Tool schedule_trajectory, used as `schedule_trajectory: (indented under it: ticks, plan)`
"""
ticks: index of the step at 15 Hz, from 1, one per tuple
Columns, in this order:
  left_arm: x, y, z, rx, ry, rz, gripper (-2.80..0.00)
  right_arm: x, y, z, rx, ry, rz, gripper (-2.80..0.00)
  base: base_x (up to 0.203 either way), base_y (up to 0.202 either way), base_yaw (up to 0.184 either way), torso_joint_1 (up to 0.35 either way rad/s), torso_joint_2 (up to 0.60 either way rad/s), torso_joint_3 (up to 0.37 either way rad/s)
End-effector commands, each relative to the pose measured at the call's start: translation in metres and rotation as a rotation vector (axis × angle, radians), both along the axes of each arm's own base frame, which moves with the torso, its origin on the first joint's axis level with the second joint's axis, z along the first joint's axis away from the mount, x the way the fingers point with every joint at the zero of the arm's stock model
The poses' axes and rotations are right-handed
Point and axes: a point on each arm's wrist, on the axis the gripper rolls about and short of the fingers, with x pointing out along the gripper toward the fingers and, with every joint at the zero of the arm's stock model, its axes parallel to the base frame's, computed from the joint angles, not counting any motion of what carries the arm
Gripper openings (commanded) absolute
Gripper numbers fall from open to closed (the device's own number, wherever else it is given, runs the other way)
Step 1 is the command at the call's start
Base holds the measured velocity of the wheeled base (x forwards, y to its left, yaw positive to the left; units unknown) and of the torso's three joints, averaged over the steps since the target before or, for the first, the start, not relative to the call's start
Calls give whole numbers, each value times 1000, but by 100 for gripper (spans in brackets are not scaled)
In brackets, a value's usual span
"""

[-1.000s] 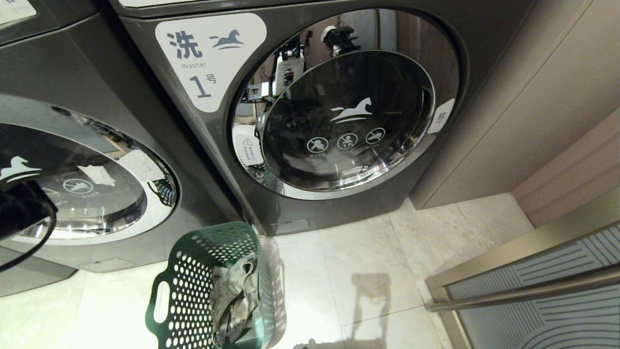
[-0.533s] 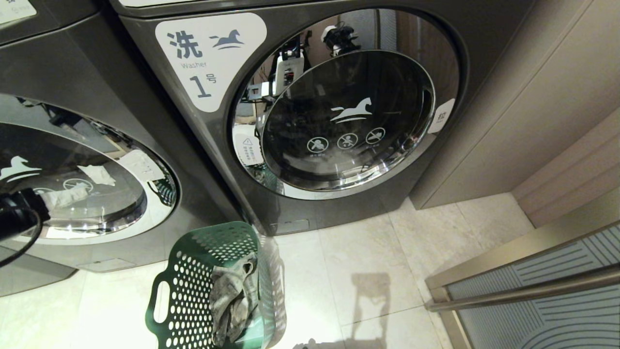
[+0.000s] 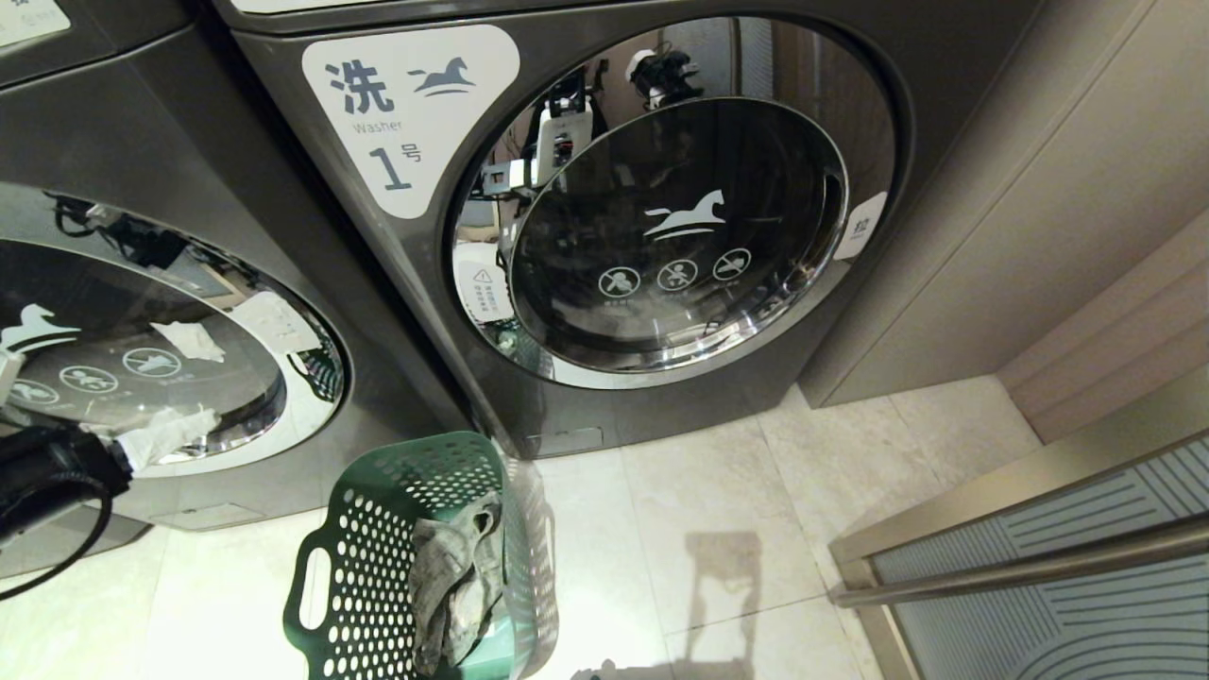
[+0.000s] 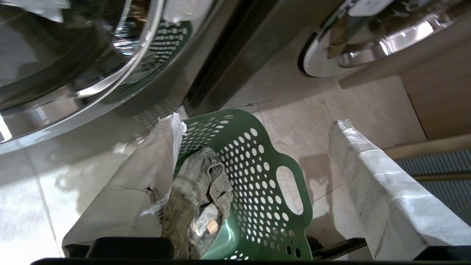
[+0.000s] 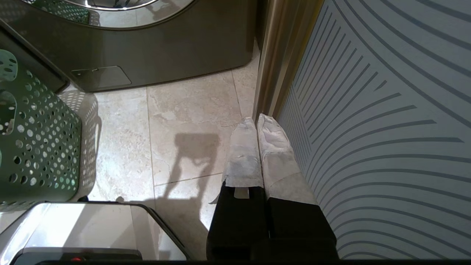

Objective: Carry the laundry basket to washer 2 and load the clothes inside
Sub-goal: Open the lid of the washing machine

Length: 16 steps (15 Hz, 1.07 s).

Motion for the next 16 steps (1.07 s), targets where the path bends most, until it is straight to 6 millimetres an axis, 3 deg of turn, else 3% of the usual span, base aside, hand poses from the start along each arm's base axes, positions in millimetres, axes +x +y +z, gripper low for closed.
schedule_trajectory:
  ticks: [1,5,8,11,16]
  plan:
    - [8,4,-22,26,-46,-54,0,0,0,0,0,2,2,-280,0,0,0,0,0,0]
    - [30,5,-23,122,-185,-113,0,0,0,0,0,1,1,-280,0,0,0,0,0,0]
    - [56,16,-20,169,-257,-127,0,0,0,0,0,1,2,-280,0,0,0,0,0,0]
    - [77,24,-26,184,-281,-136,0,0,0,0,0,2,2,-280,0,0,0,0,0,0]
    - [97,21,-28,199,-310,-167,0,0,0,0,0,2,2,-280,0,0,0,0,0,0]
